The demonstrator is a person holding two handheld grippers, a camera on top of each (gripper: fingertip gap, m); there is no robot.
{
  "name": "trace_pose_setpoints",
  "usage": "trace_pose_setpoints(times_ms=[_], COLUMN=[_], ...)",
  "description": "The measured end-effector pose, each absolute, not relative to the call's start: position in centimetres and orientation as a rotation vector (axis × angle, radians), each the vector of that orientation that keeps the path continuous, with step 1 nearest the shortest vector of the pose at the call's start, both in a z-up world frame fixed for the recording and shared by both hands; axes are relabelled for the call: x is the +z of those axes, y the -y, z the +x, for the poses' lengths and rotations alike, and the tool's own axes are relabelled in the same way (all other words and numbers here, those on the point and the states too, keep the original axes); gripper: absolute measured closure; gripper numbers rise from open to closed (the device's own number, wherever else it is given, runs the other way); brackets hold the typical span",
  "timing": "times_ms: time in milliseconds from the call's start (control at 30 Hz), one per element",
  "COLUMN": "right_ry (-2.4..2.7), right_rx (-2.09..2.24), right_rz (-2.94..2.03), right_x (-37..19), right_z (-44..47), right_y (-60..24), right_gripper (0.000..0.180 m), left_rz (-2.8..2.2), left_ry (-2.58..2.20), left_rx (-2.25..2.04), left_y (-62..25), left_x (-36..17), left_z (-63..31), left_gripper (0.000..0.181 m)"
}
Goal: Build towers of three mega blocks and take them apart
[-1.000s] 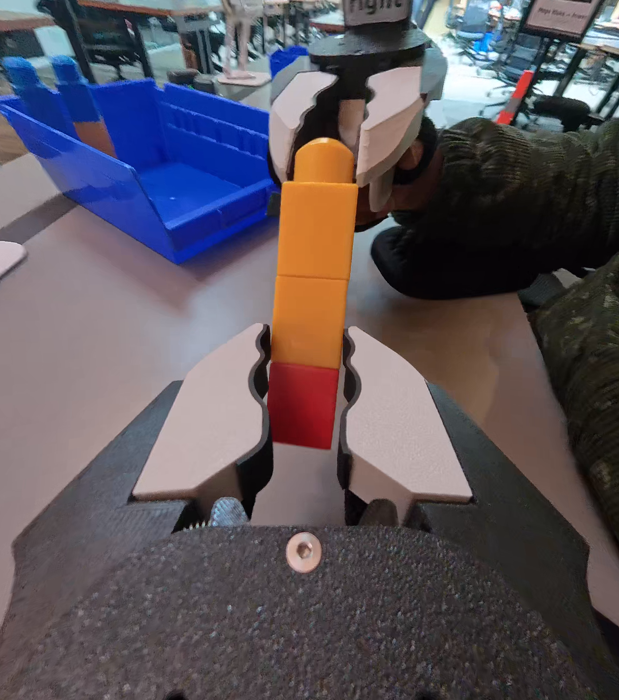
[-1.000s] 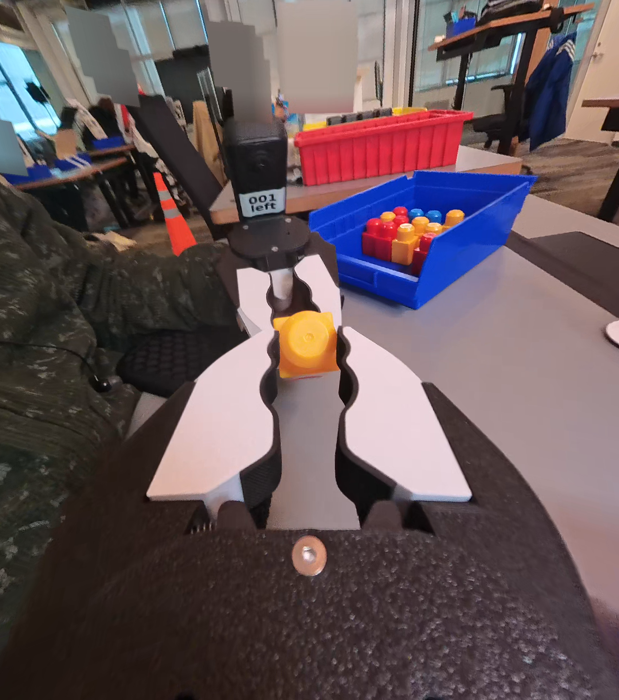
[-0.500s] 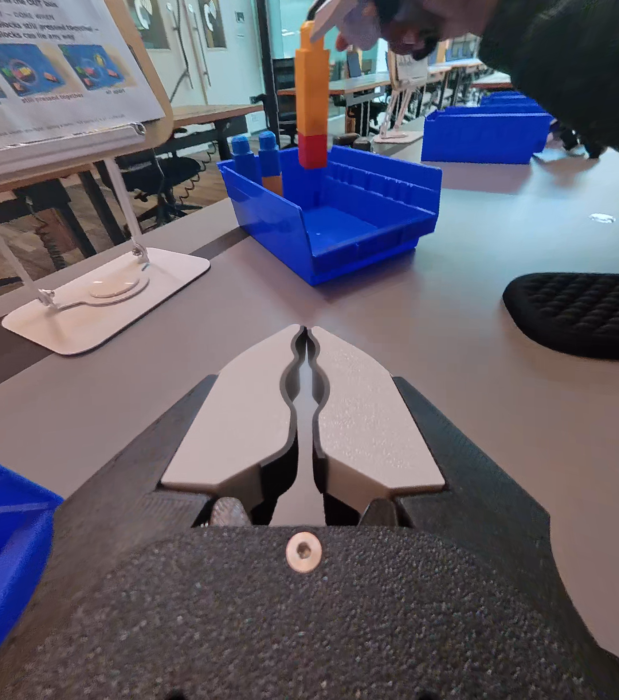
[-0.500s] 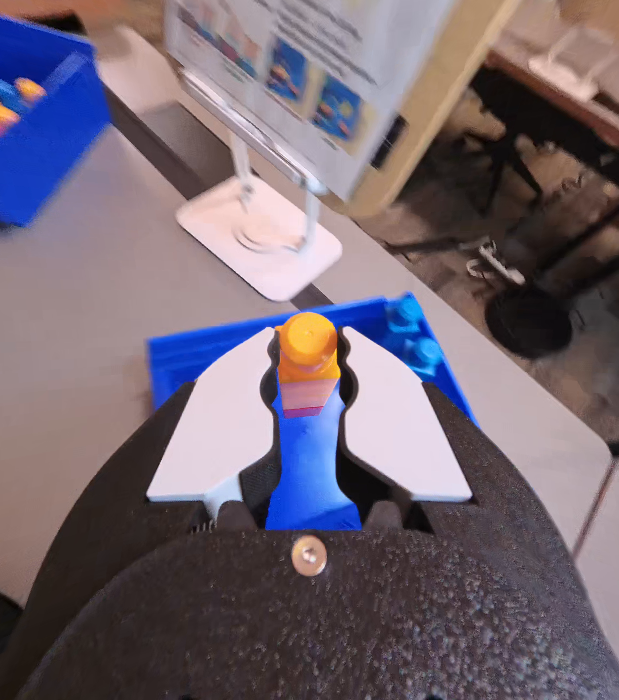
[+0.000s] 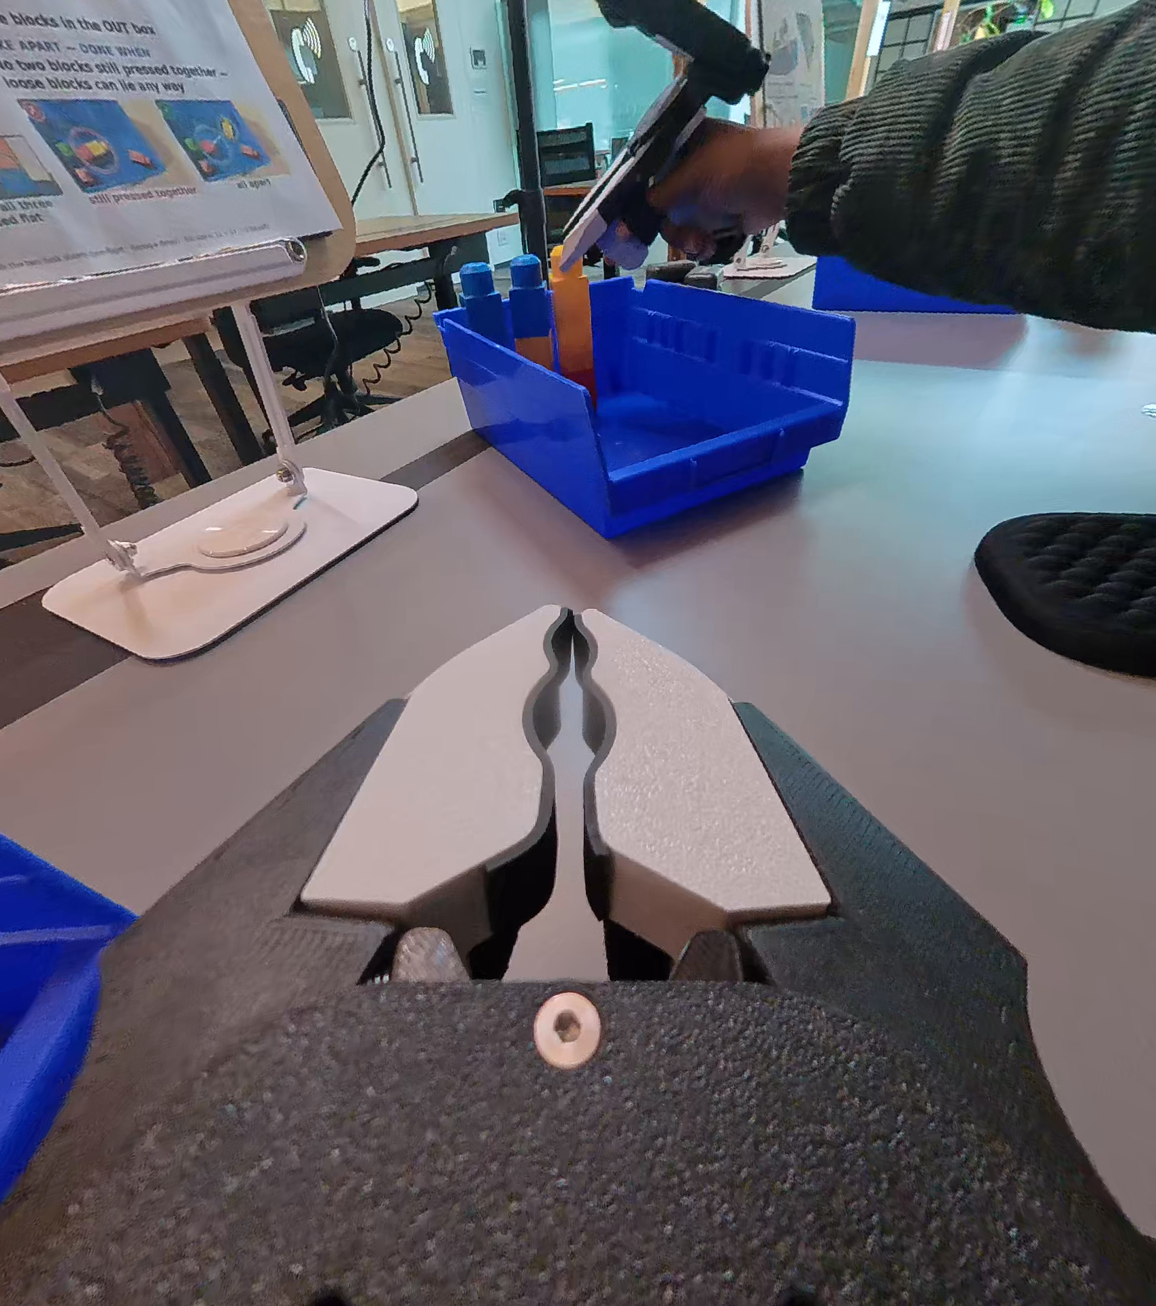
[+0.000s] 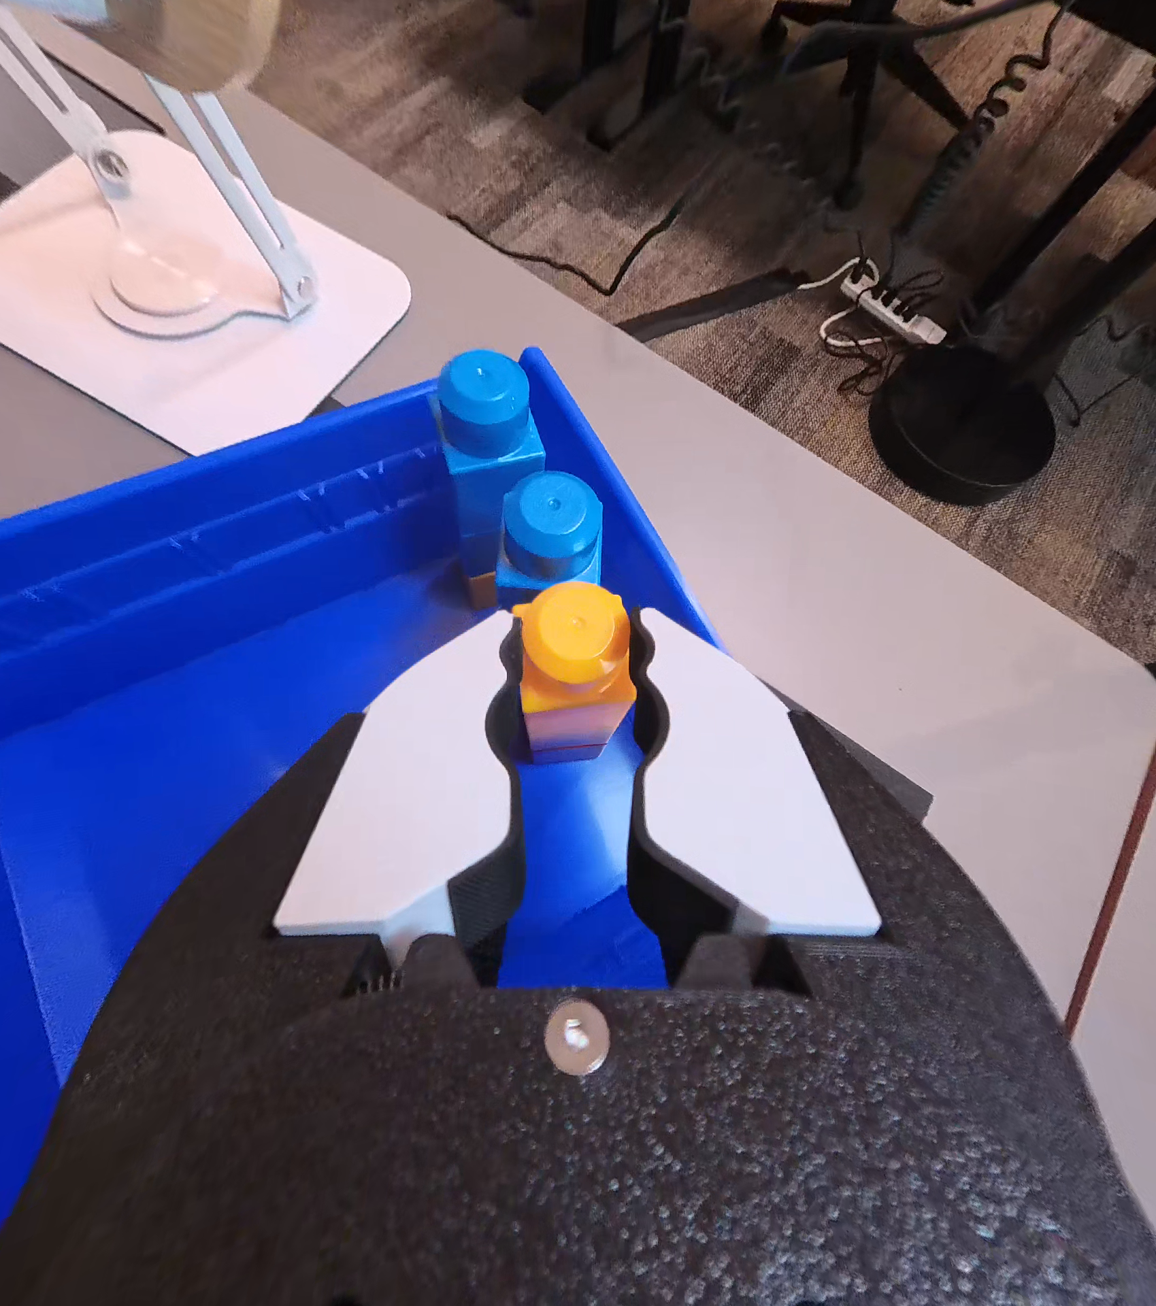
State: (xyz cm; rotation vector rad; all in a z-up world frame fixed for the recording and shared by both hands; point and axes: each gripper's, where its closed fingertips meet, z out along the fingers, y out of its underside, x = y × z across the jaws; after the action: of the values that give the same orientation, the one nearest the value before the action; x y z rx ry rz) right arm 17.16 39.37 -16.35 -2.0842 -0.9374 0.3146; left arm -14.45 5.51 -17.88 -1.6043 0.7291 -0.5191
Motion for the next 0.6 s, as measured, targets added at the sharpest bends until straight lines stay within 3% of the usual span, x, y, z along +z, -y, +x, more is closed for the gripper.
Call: trace_pose_setpoints(times_ms=[167, 233, 367, 467, 600], right_ry=[0.934, 0.918, 0.835, 0.857, 0.925], right_rx=[0.325, 0.315, 0.329, 0.404, 0.667], right_rz=[-2.074, -2.045, -1.819, -1.617, -1.49], right_x=[-16.6, -15.9, -10.3, -6.0, -4.9], right_z=[17.5, 17.6, 16.3, 12.7, 6.0], right_y=[-39.8, -39.9, -38.7, -34.2, -23.9], right_gripper=[0.151, 0.14, 0.129, 0.129, 0.131], left_rz=[-1.61, -1.611, -1.615, -1.615, -1.61], left_ry=[-0.762, -0.761, -0.74, -0.737, -0.724], left_rx=[-0.512, -0.511, -0.543, -0.552, -0.53], left_y=[-5.4, -5.4, -5.3, -5.3, -5.3], left_x=[-18.4, -18.4, -18.2, -18.1, -17.4], left_z=[-14.0, -14.0, -14.0, -14.0, -14.4], left_gripper=[0.181, 0.181, 0.181, 0.181, 0.181])
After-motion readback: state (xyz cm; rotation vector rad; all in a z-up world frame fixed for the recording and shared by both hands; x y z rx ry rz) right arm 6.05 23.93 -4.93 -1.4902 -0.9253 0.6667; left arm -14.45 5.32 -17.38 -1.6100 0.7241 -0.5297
